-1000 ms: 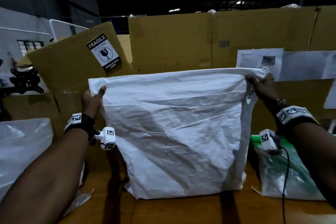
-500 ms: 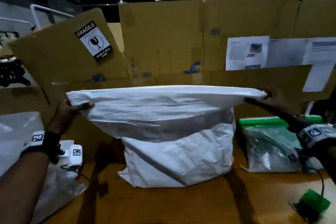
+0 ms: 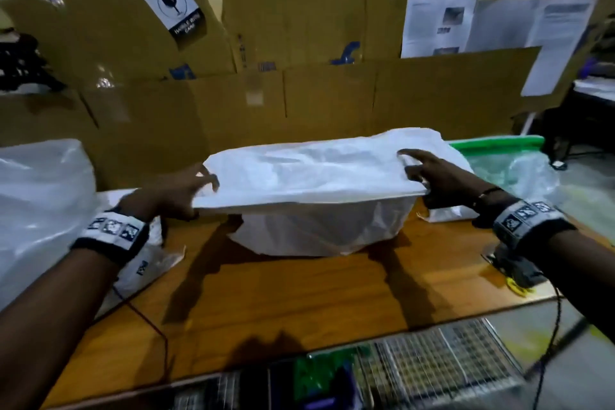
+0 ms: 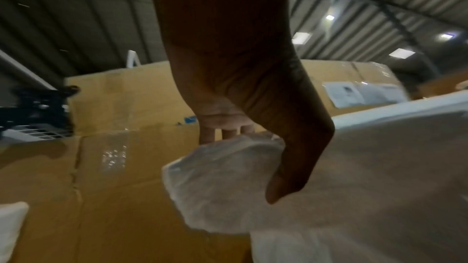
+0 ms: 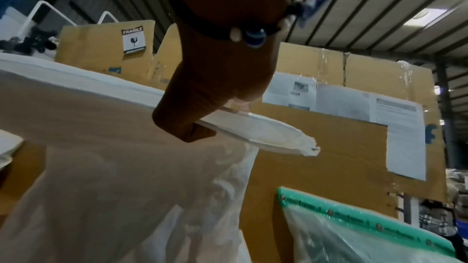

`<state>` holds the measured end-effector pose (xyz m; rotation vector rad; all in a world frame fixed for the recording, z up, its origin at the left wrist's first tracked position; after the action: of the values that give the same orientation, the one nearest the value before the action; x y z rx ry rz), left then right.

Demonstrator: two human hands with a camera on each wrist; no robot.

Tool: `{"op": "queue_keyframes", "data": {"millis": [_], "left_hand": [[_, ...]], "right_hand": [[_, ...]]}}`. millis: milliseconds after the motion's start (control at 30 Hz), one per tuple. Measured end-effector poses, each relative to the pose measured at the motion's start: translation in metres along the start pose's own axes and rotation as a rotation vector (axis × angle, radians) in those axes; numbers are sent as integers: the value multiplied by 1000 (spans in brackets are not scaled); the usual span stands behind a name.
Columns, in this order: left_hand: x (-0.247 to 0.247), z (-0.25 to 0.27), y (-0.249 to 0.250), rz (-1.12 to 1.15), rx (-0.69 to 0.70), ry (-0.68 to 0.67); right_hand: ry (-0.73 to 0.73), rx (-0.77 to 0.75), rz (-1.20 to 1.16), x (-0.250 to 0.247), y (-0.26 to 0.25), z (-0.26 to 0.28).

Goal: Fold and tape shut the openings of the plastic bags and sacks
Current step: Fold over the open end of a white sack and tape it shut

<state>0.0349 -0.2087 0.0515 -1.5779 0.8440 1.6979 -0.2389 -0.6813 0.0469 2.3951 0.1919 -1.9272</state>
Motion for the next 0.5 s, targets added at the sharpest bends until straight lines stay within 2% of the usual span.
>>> {"op": "queue_keyframes", "data": {"millis": [67, 167, 400, 500], "left_hand": [[34, 5, 26, -157, -11, 5], [75, 18, 62, -82, -32, 56], [216, 69, 125, 195, -14, -317], [250, 68, 146, 192, -55, -397]], "right_hand": [[-65, 23, -25, 22, -15, 13], [-144, 99, 26, 61, -27, 33], [-428, 165, -19, 171, -71, 115], [-575, 199, -61, 212, -90, 138]]}}
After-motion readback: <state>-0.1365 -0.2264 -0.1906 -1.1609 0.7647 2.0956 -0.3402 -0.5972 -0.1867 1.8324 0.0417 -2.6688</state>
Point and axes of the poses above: each hand's wrist, its own z-axis away from the middle knuckle, its own x-axis out of the palm, y = z × x, the point moved 6 cm from there along -z, towards the middle knuckle
